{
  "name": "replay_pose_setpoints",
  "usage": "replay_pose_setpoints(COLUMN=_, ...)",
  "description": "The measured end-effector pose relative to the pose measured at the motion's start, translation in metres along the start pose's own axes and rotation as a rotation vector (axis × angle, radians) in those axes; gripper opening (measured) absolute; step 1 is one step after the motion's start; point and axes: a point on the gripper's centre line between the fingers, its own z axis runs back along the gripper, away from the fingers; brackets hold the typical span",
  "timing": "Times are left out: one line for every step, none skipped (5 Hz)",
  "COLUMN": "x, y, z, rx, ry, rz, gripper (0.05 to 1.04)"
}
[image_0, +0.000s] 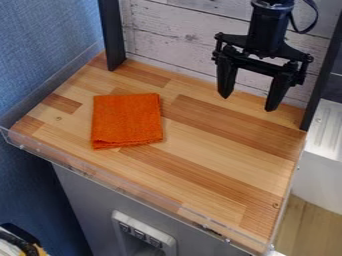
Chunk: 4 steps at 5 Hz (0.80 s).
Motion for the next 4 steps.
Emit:
replay_pose_setpoints(x=-0.001, y=0.008, z=-0.003, rx=0.001, ry=0.012, rz=-0.068, gripper=0.998)
replay_pose_setpoints(x=0.004, y=0.034, z=-0.007, rx=-0.005, ry=0.004, rz=-0.156, gripper=0.998)
replay_pose_setpoints(x=0.005, y=0.053, z=-0.011, rx=-0.018, ry=-0.007, rz=-0.269, gripper=0.997)
replay_pose_setpoints(x=0.005, y=0.072, z=-0.015, rx=-0.033, ry=-0.018, rz=-0.355, gripper=0.998)
